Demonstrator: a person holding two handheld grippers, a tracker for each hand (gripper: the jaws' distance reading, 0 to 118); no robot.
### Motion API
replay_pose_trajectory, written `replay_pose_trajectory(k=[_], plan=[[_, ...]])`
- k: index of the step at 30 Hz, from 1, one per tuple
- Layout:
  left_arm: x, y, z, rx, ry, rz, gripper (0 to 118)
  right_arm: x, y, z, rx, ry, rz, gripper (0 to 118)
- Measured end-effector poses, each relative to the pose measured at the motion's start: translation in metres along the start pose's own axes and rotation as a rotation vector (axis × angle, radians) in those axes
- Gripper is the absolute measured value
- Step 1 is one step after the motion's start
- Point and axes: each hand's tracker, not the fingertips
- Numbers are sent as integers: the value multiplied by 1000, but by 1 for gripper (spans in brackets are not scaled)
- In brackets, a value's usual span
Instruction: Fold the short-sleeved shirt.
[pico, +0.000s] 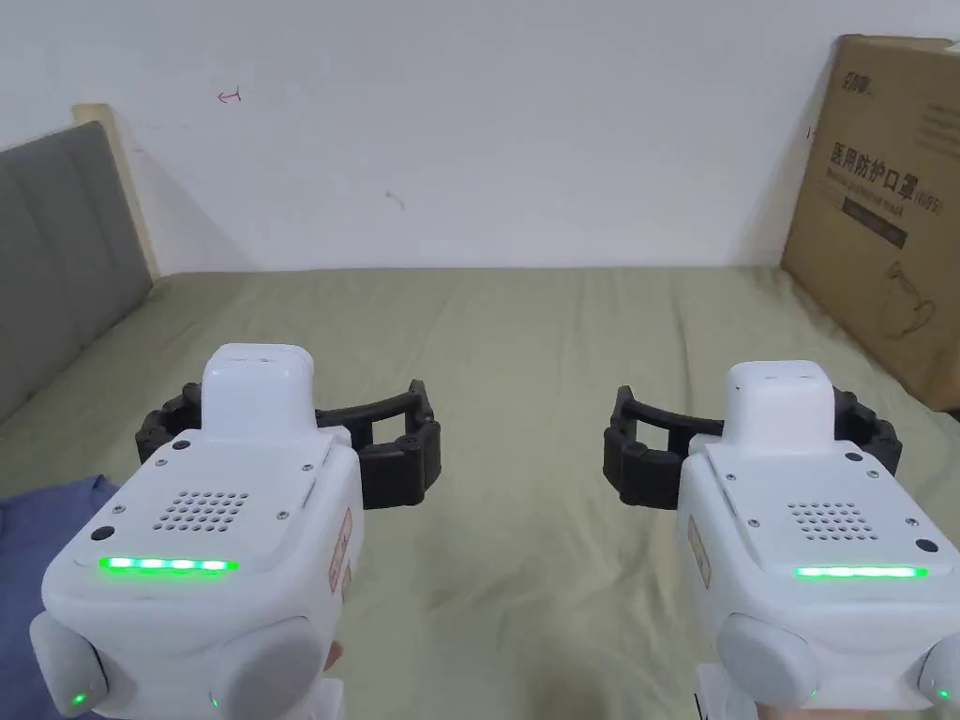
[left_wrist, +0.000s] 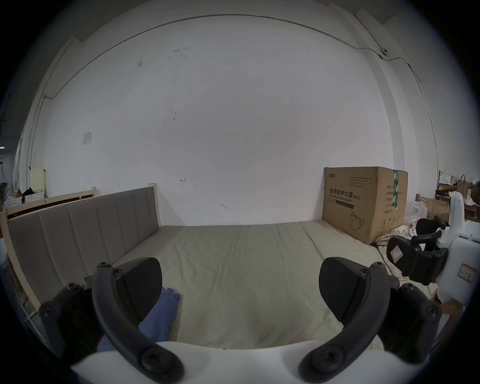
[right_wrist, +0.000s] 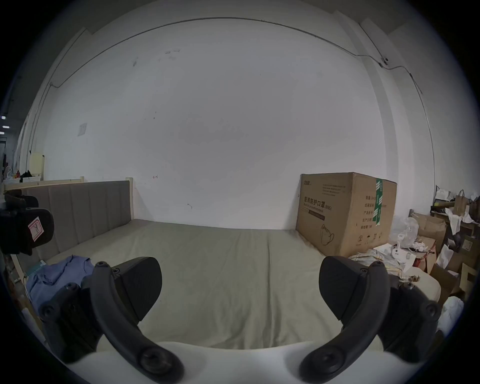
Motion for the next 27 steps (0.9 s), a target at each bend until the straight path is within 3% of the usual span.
replay_pose_trajectory(k=[20,27], plan=[[1,-5,-1,2,32,-25,118,0,-7,0,-4,-23,9,118],[1,-6,-2,-15,9,-22,118,4,-8,-2,-7,10,-9,118]])
